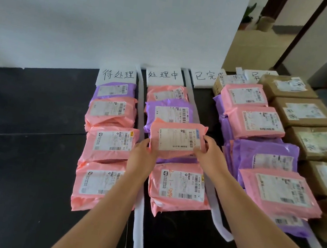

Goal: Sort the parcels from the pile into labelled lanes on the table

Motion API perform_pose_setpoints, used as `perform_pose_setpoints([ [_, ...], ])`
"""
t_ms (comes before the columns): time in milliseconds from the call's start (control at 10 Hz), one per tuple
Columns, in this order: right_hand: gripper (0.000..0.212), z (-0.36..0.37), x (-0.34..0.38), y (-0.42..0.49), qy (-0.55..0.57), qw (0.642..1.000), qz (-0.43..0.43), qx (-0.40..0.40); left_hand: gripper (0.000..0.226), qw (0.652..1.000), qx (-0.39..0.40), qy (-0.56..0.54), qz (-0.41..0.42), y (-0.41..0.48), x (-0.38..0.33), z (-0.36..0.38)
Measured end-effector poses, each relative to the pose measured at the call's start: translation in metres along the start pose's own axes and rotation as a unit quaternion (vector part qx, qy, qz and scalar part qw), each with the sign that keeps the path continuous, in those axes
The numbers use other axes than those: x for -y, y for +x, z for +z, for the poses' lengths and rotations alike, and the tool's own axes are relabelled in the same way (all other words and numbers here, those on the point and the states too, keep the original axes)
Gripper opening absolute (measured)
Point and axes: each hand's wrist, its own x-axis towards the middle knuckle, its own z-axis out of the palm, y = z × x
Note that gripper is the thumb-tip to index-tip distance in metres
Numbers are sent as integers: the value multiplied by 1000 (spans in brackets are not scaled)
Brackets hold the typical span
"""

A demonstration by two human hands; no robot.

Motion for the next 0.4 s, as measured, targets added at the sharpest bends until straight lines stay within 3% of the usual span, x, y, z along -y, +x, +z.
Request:
perform_pose_setpoints([
  [400, 47, 0, 1, -8, 3, 998, -60, -37, 35, 998, -24, 52, 37, -54, 12, -18],
])
